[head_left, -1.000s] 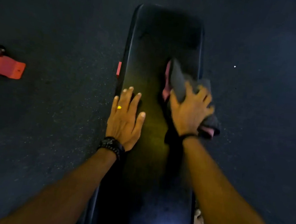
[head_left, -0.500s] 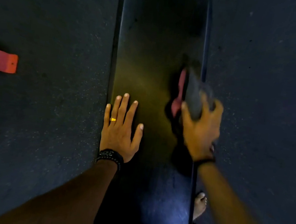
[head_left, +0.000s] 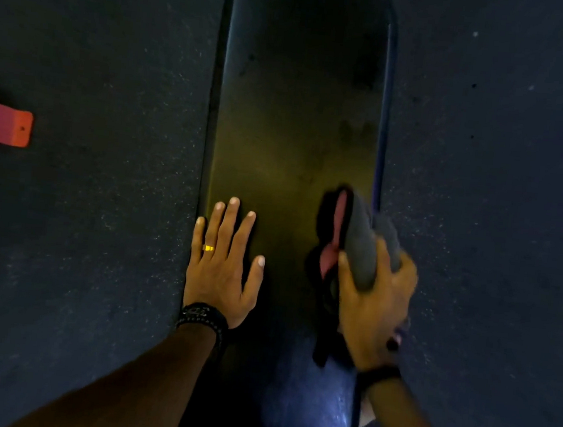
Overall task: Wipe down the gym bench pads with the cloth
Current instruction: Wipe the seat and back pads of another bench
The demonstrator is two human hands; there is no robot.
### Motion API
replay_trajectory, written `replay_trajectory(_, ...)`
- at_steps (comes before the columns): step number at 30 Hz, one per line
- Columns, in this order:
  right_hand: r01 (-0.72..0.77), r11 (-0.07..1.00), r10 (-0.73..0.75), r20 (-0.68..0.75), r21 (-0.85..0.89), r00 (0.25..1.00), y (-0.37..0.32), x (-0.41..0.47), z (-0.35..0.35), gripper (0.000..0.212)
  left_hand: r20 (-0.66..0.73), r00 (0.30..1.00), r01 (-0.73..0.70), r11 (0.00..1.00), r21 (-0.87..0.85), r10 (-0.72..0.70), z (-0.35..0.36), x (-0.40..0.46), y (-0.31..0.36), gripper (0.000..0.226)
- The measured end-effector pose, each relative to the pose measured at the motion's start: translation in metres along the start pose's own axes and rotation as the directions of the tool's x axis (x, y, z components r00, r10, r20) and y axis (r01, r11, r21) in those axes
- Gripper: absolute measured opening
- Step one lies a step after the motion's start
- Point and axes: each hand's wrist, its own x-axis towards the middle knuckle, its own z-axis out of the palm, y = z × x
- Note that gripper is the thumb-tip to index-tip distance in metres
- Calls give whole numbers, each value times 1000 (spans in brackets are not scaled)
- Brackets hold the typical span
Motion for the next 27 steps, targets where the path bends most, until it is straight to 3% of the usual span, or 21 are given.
replay_trajectory(4, 7, 985, -30, -132, -170, 991, -54, 135, 40, 65, 1, 1000, 1, 1000, 1, -1, 0, -1, -1, 63)
replay_trajectory(6, 16, 970, -54, -150, -244, 987, -72, 161, 47, 64, 1, 1000, 11, 1000, -2, -11, -1, 0, -1, 64)
replay_trajectory(9, 210, 926, -232, -36, -313, 972, -59, 109, 33, 59, -7, 1000, -1, 1000, 1, 1, -2, -1, -1, 64)
replay_trajectory(11, 396, 861, -385, 99, -319, 917, -36, 35, 18, 58, -8, 1000, -9, 1000, 21, 9, -1, 0, -1, 66)
replay_trajectory(13, 497, 802, -446, 221, -332, 867, -18, -29, 7, 61, 11, 1000, -16, 999, 45, 15, 0, 1, -3, 70)
replay_trajectory(15, 552, 767, -484, 270, -328, 832, -14, -33, 7, 60, 23, 999, -25, 999, 45, 24, 1, 0, -4, 72)
replay_trajectory(18, 548, 750, -508, 208, -369, 836, -43, 46, 26, 58, 4, 1000, -27, 999, 21, 27, 0, -1, -4, 66)
replay_trajectory(22, 357, 841, -370, 49, -406, 928, -105, 162, 61, 57, -3, 1000, -13, 1000, 3, 13, -2, -2, -1, 64)
replay_trajectory(24, 325, 852, -347, 20, -410, 938, -114, 162, 64, 58, 3, 1000, -16, 1000, -7, 16, -3, -1, -1, 63)
replay_trajectory(27, 396, 838, -377, 126, -377, 918, -83, 83, 43, 61, 2, 1000, -26, 1000, -5, 26, -1, -1, -3, 64)
